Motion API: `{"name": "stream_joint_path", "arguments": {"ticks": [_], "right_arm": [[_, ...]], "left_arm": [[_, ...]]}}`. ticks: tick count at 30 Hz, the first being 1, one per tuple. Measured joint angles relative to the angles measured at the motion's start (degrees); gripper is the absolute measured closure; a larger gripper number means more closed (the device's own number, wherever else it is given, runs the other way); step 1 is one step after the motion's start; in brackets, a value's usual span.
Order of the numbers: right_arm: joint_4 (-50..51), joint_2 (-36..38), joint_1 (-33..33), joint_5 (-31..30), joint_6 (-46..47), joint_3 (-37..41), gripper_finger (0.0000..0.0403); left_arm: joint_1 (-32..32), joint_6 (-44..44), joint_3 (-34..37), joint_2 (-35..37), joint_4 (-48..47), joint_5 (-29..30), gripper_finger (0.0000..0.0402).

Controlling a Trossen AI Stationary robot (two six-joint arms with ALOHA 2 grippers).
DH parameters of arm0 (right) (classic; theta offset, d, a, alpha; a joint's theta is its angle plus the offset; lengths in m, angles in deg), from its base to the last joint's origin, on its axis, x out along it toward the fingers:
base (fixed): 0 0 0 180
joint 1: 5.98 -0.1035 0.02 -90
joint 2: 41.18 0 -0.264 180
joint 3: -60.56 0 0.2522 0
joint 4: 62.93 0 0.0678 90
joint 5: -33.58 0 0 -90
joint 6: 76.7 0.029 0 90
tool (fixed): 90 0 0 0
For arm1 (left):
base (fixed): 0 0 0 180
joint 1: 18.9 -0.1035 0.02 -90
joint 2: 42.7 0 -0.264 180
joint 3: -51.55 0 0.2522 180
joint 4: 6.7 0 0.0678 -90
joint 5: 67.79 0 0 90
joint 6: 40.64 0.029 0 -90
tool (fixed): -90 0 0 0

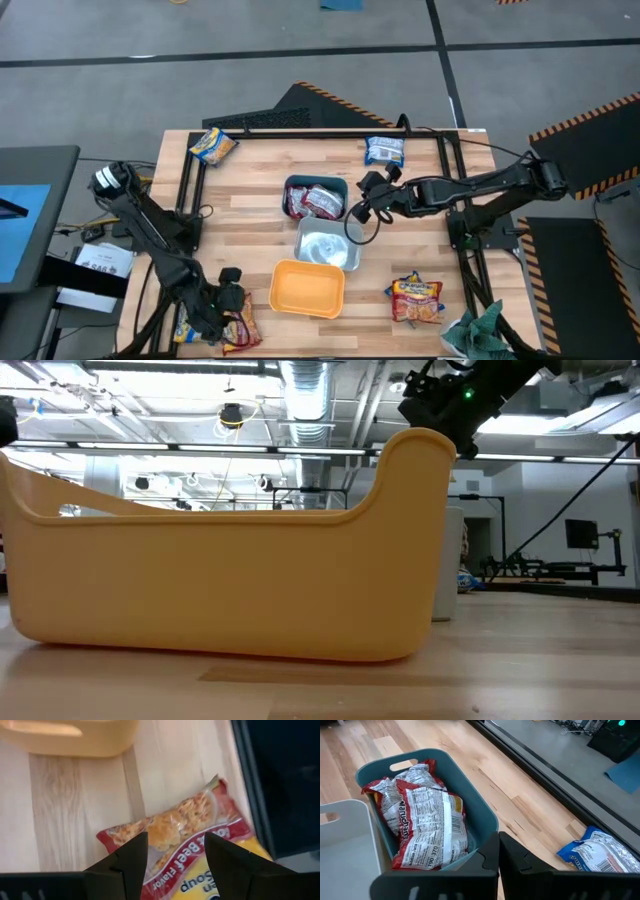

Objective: Sort Maruchan noodles
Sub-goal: Put the left red noodle pack into the blue bin

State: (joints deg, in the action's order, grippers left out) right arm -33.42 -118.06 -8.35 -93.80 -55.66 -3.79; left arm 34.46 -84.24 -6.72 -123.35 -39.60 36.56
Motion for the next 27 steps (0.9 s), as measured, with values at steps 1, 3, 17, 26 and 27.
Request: {"name": "stream_joint_path", "arguments": {"ticks": [1,3,17,26,27], "right_arm": [[0.02,0.0,0.0,0.0,0.02,0.0,0.0382],[0.02,0.0,0.0,0.0,0.04,0.0,0.0382],[0.39,0.0,0.0,0.07,0.55,0.0,0.0382],[0.45,0.0,-0.17,0.11,1.01,0.0,0.0382],[0.45,0.0,-0.17,0.1,1.01,0.0,0.0382]], "left_arm": [[0.0,0.41,-0.13,-0.74,0.04,-0.03,0.022],[-0.12,1.1,-0.16,-1.92,0.03,0.05,0.022],[-0.17,3.48,-0.05,-3.83,-3.52,2.42,0.022],[-0.22,1.39,3.47,-3.72,-0.25,0.43,0.022],[-0.22,2.24,3.49,-3.72,-0.56,0.47,0.022]]}}
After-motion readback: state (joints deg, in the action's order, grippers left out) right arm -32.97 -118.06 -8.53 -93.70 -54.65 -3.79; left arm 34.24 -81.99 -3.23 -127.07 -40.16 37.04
